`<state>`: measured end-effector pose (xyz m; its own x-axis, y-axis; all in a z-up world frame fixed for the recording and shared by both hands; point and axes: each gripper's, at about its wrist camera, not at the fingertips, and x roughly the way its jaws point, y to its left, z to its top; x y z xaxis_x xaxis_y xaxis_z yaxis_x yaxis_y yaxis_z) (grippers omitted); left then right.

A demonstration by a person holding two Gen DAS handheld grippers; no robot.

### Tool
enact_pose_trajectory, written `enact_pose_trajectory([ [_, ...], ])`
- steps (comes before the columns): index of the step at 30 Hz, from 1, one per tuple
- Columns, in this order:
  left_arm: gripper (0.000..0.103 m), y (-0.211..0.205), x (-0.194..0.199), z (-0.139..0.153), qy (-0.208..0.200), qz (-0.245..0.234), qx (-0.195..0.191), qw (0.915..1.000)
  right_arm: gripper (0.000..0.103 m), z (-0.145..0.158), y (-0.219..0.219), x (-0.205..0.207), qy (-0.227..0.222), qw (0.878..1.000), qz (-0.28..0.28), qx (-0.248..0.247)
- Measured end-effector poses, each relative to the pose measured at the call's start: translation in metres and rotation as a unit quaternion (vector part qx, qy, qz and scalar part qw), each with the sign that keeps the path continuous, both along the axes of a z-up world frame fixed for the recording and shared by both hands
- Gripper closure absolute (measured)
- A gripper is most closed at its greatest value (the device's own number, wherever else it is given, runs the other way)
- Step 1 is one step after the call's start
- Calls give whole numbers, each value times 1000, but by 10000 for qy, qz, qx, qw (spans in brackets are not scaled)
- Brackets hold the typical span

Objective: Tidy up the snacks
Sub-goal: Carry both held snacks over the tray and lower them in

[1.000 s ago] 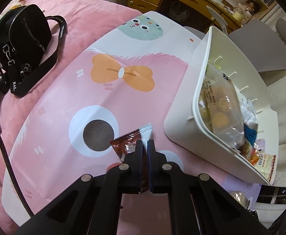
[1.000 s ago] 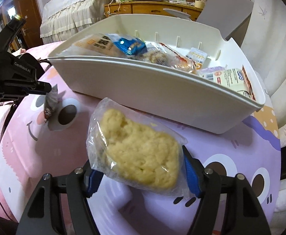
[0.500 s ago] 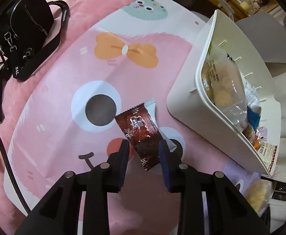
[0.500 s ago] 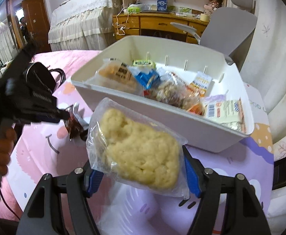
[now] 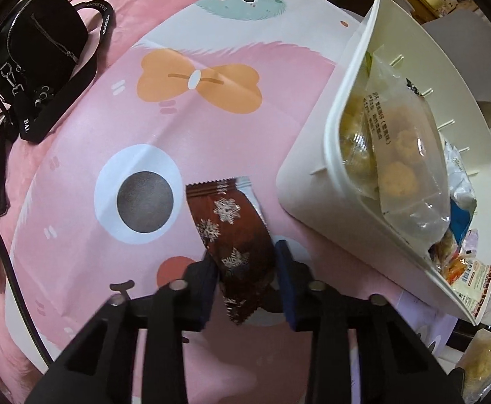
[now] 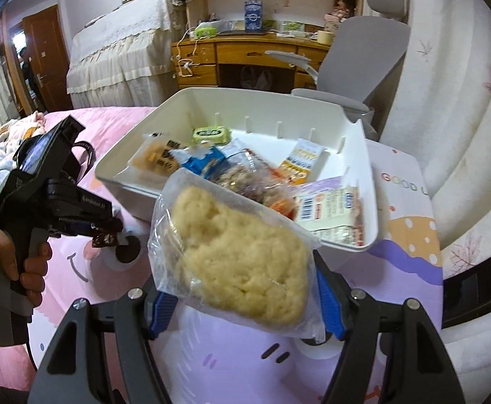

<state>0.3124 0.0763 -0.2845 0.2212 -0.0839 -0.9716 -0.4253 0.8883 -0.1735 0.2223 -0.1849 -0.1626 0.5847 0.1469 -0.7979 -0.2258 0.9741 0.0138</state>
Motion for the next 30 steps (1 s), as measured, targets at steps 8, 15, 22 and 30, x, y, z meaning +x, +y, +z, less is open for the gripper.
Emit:
enact_pose_trajectory([
  [8, 85, -1, -17, 21, 248, 56, 145, 9996, 32, 13, -10, 8, -77, 9998, -124, 102],
  [15, 85, 1, -39, 75, 97, -41, 238, 9997, 32, 18, -12, 29, -164, 9998, -91, 105],
  [22, 85, -21, -26, 135, -542, -540, 559, 9955, 31, 13, -23, 56, -90, 9987, -392, 315],
  [30, 50, -77, 14, 179, -1321, -1308, 601, 9807, 14, 27, -42, 70, -211, 9942, -867, 597],
])
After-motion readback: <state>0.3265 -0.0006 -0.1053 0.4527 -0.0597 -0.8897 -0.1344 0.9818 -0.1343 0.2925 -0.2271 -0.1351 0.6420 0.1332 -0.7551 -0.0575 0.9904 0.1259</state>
